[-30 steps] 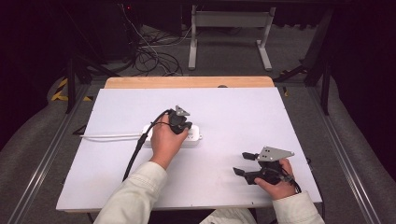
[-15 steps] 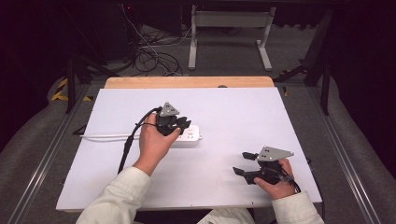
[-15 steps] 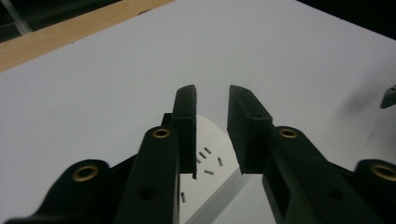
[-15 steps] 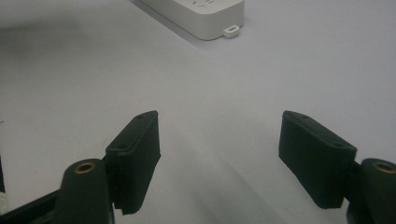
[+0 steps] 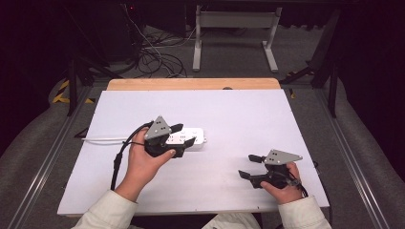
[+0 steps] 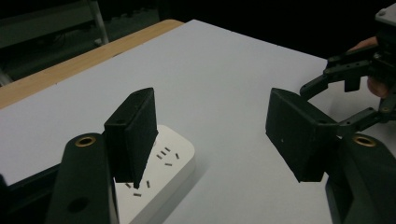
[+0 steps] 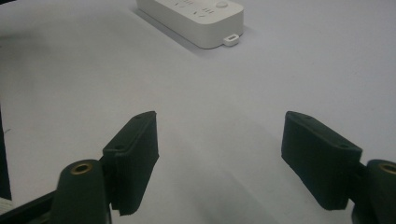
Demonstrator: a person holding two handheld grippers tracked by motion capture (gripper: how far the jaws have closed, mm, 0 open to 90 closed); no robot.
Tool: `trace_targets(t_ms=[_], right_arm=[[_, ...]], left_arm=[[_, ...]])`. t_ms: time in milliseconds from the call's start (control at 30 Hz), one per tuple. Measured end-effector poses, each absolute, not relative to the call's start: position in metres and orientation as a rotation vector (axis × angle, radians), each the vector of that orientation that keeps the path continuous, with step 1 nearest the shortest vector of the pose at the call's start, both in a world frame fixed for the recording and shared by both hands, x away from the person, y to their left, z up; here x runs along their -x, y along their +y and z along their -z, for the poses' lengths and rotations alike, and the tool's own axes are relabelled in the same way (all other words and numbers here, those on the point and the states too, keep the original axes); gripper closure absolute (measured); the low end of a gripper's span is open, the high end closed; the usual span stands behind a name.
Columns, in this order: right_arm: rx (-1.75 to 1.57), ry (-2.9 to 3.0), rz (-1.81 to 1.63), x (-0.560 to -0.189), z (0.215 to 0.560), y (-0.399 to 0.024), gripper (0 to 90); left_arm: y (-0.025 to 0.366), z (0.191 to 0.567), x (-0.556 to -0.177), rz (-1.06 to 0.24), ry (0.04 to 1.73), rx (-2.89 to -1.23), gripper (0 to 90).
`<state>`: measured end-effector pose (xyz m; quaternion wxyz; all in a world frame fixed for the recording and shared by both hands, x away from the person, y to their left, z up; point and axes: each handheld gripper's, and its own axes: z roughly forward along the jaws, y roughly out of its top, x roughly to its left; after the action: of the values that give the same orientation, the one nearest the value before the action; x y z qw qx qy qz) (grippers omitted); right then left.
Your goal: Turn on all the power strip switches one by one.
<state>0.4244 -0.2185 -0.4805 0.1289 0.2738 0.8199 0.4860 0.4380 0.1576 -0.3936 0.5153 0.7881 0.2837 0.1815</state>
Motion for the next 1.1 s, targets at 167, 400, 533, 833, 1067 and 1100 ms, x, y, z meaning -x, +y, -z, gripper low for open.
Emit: trace_targets(t_ms=[167, 400, 533, 833, 1067, 1100], right_arm=[[-0.791, 2.380, -1.426, -0.424, 0.480, -0.218, 28.0], [-0.770, 2.375, -1.440, -0.423, 0.479, -0.218, 27.3], [-0.763, 2.368, -1.454, -0.422, 0.478, -0.218, 26.8], [-0.743, 2.356, -1.473, -0.421, 0.477, -0.218, 26.0], [-0.741, 2.351, -1.482, -0.420, 0.476, -0.218, 25.8], [-0.740, 2.349, -1.482, -0.420, 0.476, -0.218, 25.8]], left_arm=[[0.172, 0.393, -0.421, -0.454, 0.657, -1.878, 30.7], [0.206, 0.405, -0.407, -0.506, 0.635, -1.833, 30.3], [0.224, 0.414, -0.400, -0.522, 0.628, -1.820, 28.9], [0.259, 0.439, -0.389, -0.517, 0.641, -1.863, 27.0], [0.275, 0.460, -0.386, -0.484, 0.724, -1.888, 26.6], [0.277, 0.462, -0.387, -0.495, 0.724, -1.897, 26.6]])
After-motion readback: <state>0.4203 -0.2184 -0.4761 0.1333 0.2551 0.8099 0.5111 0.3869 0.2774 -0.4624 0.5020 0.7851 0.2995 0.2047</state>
